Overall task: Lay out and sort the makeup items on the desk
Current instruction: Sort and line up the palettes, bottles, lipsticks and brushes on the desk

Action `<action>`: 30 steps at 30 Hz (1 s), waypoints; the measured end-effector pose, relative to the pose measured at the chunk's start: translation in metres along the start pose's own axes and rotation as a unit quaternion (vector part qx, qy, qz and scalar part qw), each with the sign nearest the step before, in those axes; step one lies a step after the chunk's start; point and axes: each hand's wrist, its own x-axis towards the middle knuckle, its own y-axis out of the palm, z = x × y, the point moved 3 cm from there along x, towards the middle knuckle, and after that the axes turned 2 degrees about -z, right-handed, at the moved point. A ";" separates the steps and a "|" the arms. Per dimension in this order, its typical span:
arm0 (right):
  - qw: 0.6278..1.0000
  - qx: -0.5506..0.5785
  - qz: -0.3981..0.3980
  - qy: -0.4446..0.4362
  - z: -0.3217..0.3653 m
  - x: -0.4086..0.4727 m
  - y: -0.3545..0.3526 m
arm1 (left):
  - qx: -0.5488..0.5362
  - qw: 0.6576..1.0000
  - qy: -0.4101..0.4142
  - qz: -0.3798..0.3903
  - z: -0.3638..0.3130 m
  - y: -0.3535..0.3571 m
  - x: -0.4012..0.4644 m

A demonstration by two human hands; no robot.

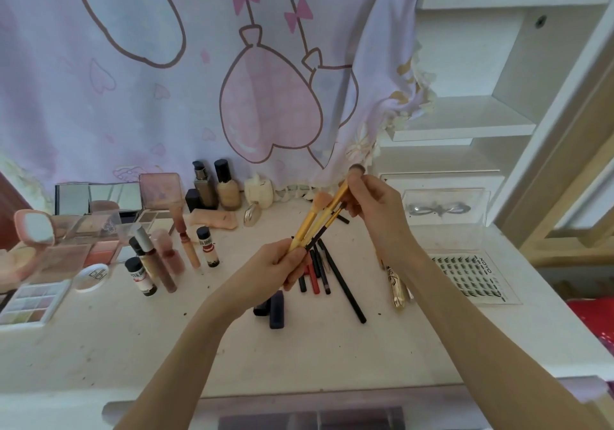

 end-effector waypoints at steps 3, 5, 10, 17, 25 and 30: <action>0.998 -0.025 0.048 0.021 -0.007 -0.003 0.005 | -0.016 1.000 0.009 0.014 -0.001 0.002 0.000; 0.996 -0.015 0.087 0.031 -0.010 -0.004 0.008 | -0.019 1.000 0.010 0.010 -0.003 0.003 0.001; 0.992 0.009 0.045 0.119 -0.024 0.019 -0.017 | -0.130 0.989 -0.018 -0.061 0.007 0.000 -0.004; 0.793 -0.594 0.070 0.116 -0.063 0.046 -0.040 | -0.192 0.975 -0.063 -0.093 0.020 -0.007 -0.011; 0.715 -0.685 0.080 0.114 -0.079 0.044 -0.021 | -0.178 0.972 -0.077 -0.132 0.025 -0.011 -0.015; 0.743 -0.649 0.074 0.141 -0.079 0.044 -0.019 | -0.192 0.968 -0.092 -0.132 0.031 -0.013 -0.016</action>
